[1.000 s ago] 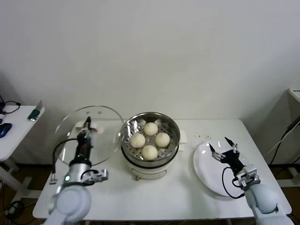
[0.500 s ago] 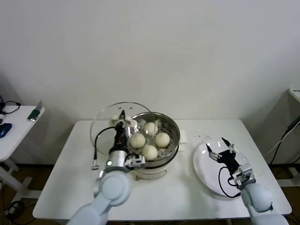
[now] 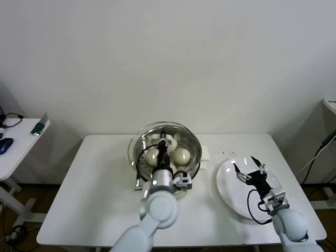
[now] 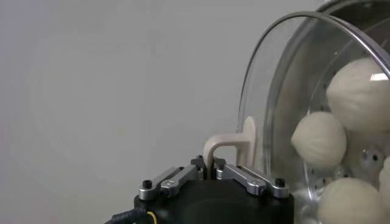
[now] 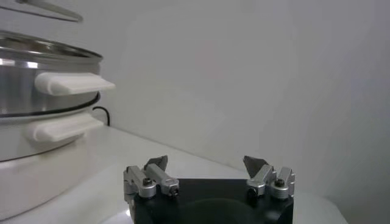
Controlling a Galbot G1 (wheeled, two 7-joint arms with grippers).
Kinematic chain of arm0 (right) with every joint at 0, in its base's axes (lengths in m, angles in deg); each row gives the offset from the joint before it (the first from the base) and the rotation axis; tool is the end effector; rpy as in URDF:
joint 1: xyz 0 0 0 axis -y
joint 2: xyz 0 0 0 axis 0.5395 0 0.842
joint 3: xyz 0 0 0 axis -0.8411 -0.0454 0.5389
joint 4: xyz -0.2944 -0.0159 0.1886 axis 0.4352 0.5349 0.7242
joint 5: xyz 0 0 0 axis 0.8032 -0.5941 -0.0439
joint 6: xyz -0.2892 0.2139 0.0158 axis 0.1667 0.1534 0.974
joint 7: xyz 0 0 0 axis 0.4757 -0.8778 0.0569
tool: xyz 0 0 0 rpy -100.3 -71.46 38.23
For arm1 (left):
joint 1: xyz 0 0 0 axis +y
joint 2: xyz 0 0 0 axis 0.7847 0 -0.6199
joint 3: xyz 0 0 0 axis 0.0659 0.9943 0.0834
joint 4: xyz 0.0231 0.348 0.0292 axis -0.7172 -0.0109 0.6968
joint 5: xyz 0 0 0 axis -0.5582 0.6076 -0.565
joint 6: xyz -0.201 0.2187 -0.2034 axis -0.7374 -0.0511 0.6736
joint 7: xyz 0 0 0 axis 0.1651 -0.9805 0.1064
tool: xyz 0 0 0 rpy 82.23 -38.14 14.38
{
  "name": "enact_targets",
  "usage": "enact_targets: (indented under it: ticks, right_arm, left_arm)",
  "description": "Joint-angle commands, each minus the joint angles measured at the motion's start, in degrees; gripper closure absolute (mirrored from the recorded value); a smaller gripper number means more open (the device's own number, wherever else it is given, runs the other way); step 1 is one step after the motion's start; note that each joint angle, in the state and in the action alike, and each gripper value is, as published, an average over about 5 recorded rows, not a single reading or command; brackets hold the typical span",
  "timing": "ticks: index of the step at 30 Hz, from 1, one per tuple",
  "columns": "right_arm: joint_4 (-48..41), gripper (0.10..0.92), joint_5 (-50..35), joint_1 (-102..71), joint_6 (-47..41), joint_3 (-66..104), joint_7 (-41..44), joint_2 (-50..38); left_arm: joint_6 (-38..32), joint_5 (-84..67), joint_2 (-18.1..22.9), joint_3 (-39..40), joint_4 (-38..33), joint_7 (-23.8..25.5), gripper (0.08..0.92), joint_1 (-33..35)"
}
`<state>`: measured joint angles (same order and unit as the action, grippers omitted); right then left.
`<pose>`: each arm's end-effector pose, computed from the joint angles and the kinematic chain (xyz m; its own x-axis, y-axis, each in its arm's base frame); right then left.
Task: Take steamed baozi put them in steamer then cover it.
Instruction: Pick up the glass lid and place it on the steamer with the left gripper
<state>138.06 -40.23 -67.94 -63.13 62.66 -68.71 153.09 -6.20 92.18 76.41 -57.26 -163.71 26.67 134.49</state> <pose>0.2966 -0.1721 -0.3650 -0.9629 -0.1911 0.1905 -0.2318 0.9472 -0.2214 0.3049 -0.1818 -0.2462 -0.9993 -0.0363 -0.0109 -0.0130 0.0586 0.9982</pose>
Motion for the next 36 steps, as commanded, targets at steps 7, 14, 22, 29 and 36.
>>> enact_targets:
  ticks: [7,14,22,29,36]
  right_arm:
    - [-0.62,0.203,0.18,-0.09,0.32,0.82,0.3,0.92]
    - [-0.62,0.203,0.2,-0.33,0.5,1.24,0.48,1.08]
    - [-0.9,0.203,0.18,-0.33,0.74,1.7,0.7,1.21]
    - [-0.97,0.203,0.19,-0.25,0.94,1.97,0.89,1.33]
    - [-1.4,0.203,0.28,0.05,1.08,1.97,1.06,1.34]
  left_arm:
    - [2.78,0.16,3.76,2.02,6.6,-0.26,0.85,-3.15]
    - [2.78,-0.71,3.32,1.36,8.63,-0.56,0.85,-4.39]
    - [2.78,-1.57,2.52,0.95,9.24,-0.96,0.85,-4.51]
    - [2.78,-1.89,2.2,1.07,9.29,-1.1,0.85,-4.02]
    - [2.78,-2.68,1.16,1.35,9.33,-1.69,0.85,-3.8]
